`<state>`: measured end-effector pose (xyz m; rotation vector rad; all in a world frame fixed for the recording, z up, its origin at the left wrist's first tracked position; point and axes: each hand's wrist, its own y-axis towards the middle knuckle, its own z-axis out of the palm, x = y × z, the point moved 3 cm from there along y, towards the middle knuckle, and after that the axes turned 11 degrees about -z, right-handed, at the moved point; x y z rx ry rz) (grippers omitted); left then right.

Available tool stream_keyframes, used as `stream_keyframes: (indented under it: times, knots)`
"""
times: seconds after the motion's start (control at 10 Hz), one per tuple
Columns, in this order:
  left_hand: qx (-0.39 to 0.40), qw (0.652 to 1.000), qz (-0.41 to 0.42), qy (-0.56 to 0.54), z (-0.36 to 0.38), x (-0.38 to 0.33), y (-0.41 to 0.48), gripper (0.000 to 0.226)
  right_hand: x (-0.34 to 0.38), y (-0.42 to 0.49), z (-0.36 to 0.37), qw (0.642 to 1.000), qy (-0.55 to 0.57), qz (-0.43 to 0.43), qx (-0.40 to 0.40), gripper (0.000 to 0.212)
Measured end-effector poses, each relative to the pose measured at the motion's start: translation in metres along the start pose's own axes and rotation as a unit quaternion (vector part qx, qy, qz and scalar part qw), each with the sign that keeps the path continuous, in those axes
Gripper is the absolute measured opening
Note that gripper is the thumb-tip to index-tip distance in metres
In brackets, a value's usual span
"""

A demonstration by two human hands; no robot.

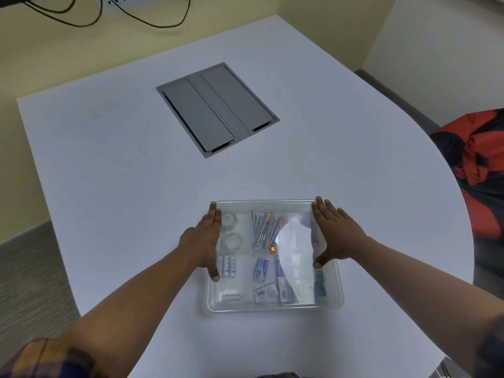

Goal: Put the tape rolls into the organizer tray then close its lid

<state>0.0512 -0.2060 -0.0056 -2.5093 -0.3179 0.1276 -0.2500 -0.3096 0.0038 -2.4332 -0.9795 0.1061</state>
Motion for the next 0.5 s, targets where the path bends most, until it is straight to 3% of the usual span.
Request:
stream_keyframes:
  times: [0.2, 0.3, 0.4, 0.5]
  knots:
    - [-0.01, 0.999, -0.015, 0.051, -0.004, 0.003, -0.011, 0.154, 0.012, -0.018, -0.001, 0.998, -0.02, -0.017, -0.054, 0.139]
    - [-0.035, 0.999, -0.001, 0.005, -0.008, 0.002, -0.022, 0.123, 0.028, -0.027, -0.009, 0.99, -0.043, -0.081, -0.104, 0.114]
    - [-0.124, 0.992, 0.008, -0.009, -0.029, 0.002, -0.032, 0.095, 0.043, -0.034, -0.033, 0.979, -0.052, -0.101, -0.168, 0.102]
    - [-0.216, 0.976, 0.016, -0.036, -0.054, -0.002, -0.045, 0.088, 0.06, -0.039, -0.065, 0.967, -0.046, -0.113, -0.223, 0.1]
